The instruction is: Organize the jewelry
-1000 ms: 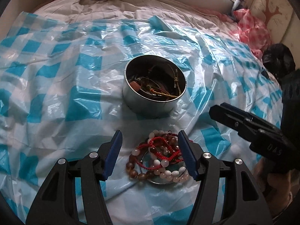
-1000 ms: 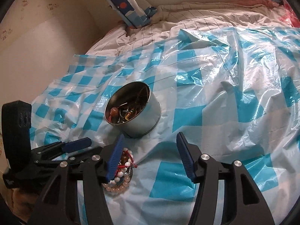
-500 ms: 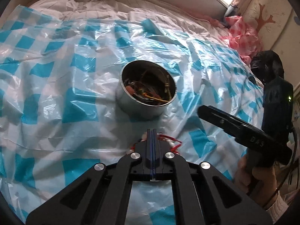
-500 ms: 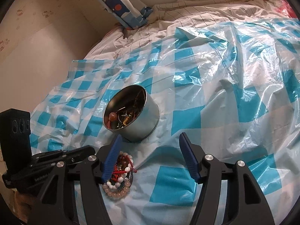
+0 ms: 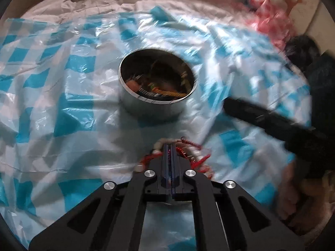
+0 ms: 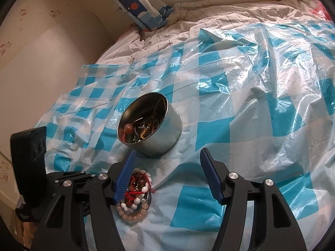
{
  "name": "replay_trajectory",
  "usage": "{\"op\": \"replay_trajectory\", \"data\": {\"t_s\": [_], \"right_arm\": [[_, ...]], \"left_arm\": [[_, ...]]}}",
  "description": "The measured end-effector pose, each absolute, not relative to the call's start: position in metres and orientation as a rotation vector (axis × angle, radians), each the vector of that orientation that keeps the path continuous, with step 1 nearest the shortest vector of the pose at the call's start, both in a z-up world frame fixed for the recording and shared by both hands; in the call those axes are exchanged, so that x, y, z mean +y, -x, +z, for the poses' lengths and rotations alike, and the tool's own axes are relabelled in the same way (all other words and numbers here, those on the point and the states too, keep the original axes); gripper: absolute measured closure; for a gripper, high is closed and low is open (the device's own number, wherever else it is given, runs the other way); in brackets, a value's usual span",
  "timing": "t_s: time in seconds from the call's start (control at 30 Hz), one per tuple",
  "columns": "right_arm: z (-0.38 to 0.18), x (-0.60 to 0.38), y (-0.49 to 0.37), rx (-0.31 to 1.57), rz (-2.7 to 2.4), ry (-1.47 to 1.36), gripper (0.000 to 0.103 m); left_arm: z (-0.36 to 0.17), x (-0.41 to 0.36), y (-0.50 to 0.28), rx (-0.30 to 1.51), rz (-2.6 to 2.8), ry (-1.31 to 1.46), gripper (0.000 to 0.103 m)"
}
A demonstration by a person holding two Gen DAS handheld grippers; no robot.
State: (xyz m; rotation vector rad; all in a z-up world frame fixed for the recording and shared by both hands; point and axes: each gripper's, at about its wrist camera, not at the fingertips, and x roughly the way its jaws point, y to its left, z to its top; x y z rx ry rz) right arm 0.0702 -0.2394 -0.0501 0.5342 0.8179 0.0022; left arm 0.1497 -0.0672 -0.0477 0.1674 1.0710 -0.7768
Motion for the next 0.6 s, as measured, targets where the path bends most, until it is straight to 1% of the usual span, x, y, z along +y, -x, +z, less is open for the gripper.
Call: {"op": "replay_trajectory", "data": {"t_s": [0.23, 0.3, 0.5, 0.6], "right_arm": [[-0.057, -0.24, -0.072, 0.859, -0.003, -0.529, 0.041], [-0.059, -0.237, -0.073, 0.867, 0.01, -0.522, 0.041], [-0.063, -0.223, -0.079, 0.903, 0.051, -0.474, 0.041], [-0.064, -0.21, -0.081, 0.923, 0.056, -0.41, 0.04]], "left_arm": [[-0.01, -0.029, -0.161, 0.992, -0.874, 0.092, 0.103], [-0.009, -0.028, -0.161, 0.986, -0.826, 0.048, 0.103], [-0.003, -0.023, -0.164, 0.961, -0.811, 0.078, 0.103], [-0.01, -0.018, -0.172, 0.984, -0.759, 0.094, 0.103]]}}
